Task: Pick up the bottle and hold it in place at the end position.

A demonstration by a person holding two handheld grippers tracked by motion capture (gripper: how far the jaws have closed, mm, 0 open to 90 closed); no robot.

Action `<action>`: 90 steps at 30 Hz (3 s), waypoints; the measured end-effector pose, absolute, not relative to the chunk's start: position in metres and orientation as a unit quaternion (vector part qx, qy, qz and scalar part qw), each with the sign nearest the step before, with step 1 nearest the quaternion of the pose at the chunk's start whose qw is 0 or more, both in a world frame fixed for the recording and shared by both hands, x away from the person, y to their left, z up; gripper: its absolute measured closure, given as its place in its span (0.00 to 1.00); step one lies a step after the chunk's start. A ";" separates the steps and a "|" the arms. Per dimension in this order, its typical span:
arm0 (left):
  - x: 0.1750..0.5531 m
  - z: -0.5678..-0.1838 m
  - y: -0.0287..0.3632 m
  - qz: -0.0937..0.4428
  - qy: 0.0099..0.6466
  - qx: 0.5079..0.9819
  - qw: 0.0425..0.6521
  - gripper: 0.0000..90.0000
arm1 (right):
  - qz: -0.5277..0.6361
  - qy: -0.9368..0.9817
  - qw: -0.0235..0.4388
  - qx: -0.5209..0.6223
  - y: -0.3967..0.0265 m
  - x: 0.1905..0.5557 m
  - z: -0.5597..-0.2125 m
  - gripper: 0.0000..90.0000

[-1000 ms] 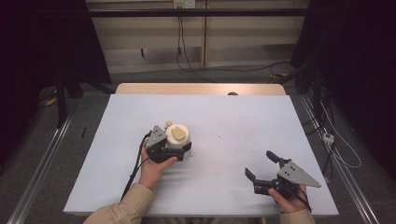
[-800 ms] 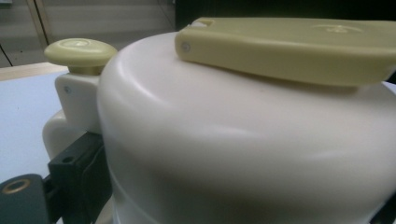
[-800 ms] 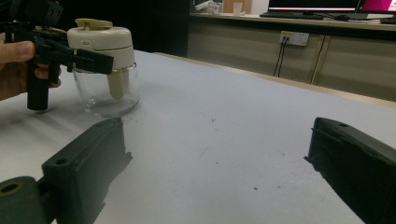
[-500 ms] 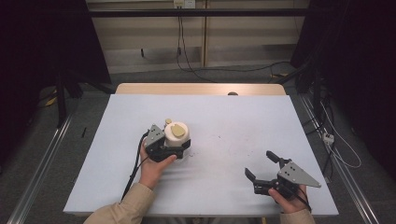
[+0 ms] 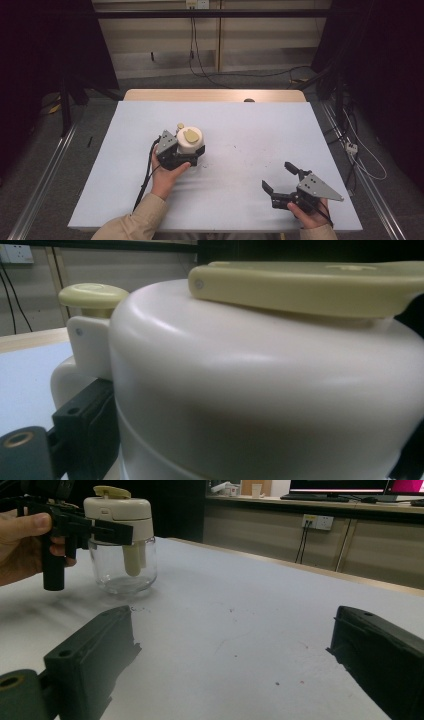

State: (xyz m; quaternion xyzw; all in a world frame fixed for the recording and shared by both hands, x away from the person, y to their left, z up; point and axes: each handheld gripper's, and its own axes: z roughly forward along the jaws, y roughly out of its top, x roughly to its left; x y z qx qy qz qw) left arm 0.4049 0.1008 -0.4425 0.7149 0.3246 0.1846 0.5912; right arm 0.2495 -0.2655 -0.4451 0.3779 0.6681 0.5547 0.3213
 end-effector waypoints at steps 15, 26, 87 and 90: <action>0.412 -0.440 0.094 0.195 0.325 0.712 0.591 0.07 | 0.555 0.669 0.320 0.377 -0.265 0.249 -0.445 0.04; 0.416 -0.439 0.086 0.192 0.328 0.710 0.592 0.07 | 0.555 0.668 0.320 0.377 -0.265 0.249 -0.445 0.04; 0.439 -0.446 0.057 0.197 0.348 0.710 0.580 0.07 | 0.557 0.668 0.316 0.378 -0.265 0.250 -0.446 0.04; 0.440 -0.443 0.054 0.199 0.343 0.712 0.579 0.07 | 0.557 0.667 0.317 0.380 -0.266 0.250 -0.446 0.04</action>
